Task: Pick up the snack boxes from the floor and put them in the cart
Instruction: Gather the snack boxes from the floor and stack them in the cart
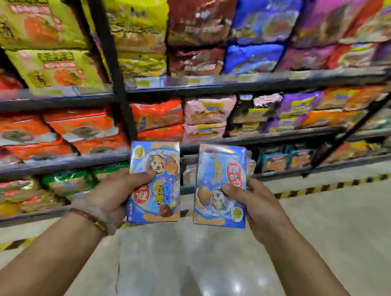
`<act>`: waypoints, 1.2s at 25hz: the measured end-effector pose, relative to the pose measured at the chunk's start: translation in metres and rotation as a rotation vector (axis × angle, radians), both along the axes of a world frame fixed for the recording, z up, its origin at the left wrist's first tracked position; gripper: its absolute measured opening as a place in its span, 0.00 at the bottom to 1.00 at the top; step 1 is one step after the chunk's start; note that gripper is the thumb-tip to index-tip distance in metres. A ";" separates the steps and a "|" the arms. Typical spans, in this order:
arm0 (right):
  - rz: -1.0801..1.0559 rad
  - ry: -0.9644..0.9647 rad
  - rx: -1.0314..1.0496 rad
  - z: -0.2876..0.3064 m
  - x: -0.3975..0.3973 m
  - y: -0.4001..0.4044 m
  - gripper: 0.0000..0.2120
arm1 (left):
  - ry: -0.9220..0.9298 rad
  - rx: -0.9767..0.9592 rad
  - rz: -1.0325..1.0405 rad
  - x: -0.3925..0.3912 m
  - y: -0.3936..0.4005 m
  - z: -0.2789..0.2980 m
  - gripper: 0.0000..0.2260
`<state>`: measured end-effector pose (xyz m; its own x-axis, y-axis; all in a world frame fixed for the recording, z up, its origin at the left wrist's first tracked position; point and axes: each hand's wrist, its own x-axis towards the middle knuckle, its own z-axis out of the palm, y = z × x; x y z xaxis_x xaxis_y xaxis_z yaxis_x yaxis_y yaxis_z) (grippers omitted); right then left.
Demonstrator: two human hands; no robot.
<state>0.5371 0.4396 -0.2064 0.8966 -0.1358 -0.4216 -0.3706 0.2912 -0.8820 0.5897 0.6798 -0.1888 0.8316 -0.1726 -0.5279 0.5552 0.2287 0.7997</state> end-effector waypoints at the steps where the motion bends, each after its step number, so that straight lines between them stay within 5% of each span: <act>1: -0.057 0.002 -0.035 -0.001 -0.016 -0.035 0.29 | 0.002 -0.010 -0.060 0.000 -0.040 -0.002 0.14; 12: -0.674 0.000 -0.044 0.005 -0.176 -0.284 0.24 | 0.052 -0.020 -0.636 -0.048 -0.368 -0.001 0.20; 16: -0.920 0.013 -0.043 0.004 -0.222 -0.345 0.20 | 0.033 -0.014 -0.864 -0.058 -0.470 0.000 0.09; 22: -1.223 0.026 -0.056 0.020 -0.263 -0.427 0.29 | 0.028 0.011 -1.231 -0.072 -0.623 0.012 0.21; 30: -1.564 -0.092 0.068 0.017 -0.316 -0.477 0.20 | -0.071 0.088 -1.576 -0.118 -0.776 0.017 0.12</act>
